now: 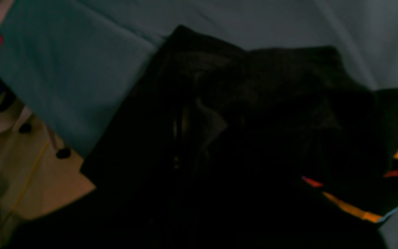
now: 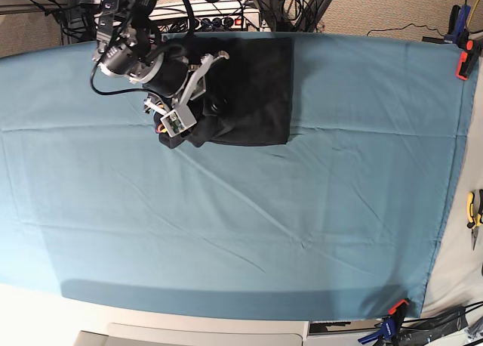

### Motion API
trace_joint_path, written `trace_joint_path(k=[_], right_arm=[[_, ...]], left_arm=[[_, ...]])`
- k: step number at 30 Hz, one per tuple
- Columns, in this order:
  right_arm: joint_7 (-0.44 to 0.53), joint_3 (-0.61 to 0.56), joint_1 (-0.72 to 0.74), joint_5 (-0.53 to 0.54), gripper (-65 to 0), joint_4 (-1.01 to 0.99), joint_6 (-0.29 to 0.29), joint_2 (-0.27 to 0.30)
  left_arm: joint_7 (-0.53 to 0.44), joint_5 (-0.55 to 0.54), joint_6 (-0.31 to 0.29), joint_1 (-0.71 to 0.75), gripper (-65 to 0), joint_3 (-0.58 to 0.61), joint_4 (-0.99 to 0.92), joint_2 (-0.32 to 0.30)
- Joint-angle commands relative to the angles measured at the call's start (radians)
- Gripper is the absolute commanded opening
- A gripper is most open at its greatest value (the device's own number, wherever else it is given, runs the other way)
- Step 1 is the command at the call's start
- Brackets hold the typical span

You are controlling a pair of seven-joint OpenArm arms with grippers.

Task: Fold the T-shirt properly
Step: 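Lift the collar end with the right gripper and fold it over, then lower the collar end onto the folded stack with the right gripper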

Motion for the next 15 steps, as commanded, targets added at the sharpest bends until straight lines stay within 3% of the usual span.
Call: trace_joint_path(k=[1, 8, 15], right_arm=[[0.039, -0.011, 0.006, 0.002, -65.0, 0.016, -0.002, -0.007], [0.072, -0.084, 0.044, -0.077, -65.0, -0.014, -0.031, -0.063], [0.080, -0.114, 0.108, -0.108, -65.0, -0.192, -0.047, -0.067]], left_arm=[[-0.019, -0.010, 0.000, -0.019, -39.2, -0.014, 0.012, -0.035], [-0.019, -0.009, 0.000, -0.018, -39.2, -0.014, 0.012, -0.036], [-0.019, -0.010, 0.000, -0.018, -39.2, -0.014, 0.012, -0.035]])
